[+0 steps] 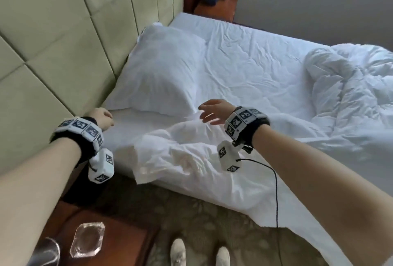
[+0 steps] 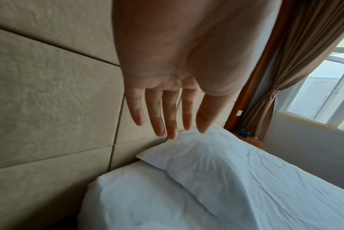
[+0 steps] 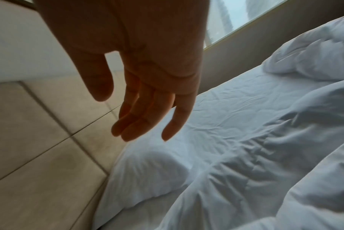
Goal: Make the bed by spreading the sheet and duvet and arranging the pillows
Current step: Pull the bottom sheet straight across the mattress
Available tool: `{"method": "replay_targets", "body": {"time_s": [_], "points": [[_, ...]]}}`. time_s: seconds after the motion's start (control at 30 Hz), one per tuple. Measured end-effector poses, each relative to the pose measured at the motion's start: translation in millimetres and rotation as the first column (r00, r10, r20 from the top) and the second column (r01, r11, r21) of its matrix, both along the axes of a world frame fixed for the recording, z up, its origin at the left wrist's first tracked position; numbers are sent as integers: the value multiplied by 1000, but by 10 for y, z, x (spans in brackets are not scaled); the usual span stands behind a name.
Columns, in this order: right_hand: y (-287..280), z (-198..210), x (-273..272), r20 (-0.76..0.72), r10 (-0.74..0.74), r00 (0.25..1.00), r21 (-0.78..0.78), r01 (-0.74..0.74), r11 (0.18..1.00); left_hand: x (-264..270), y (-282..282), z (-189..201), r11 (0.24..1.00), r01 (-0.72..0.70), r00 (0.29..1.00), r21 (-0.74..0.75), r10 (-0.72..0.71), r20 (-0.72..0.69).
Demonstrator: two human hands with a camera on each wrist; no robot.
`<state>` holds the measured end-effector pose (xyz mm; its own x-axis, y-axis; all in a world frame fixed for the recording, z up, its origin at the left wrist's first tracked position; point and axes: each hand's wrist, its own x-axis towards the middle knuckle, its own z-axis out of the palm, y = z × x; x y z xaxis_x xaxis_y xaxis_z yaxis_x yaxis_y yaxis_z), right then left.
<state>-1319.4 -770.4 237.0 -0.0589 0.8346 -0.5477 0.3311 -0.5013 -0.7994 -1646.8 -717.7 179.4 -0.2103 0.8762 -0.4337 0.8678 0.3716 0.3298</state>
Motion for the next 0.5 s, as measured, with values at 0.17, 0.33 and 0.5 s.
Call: {"method": "replay_targets", "body": {"time_s": [0.17,0.33,0.5], "points": [[-110,-96,698,73,-177,982,-17,178,984,639,159,-3,995,83,993,46,-87,79],[-518,-62,1636,72,-334,940,-10,336,942,1948,426,-20,954,290,932,75,-300,206],[-1169,-36,2751,86,-526,846,9,527,850,3541,166,234,885,452,840,113,-465,279]]}}
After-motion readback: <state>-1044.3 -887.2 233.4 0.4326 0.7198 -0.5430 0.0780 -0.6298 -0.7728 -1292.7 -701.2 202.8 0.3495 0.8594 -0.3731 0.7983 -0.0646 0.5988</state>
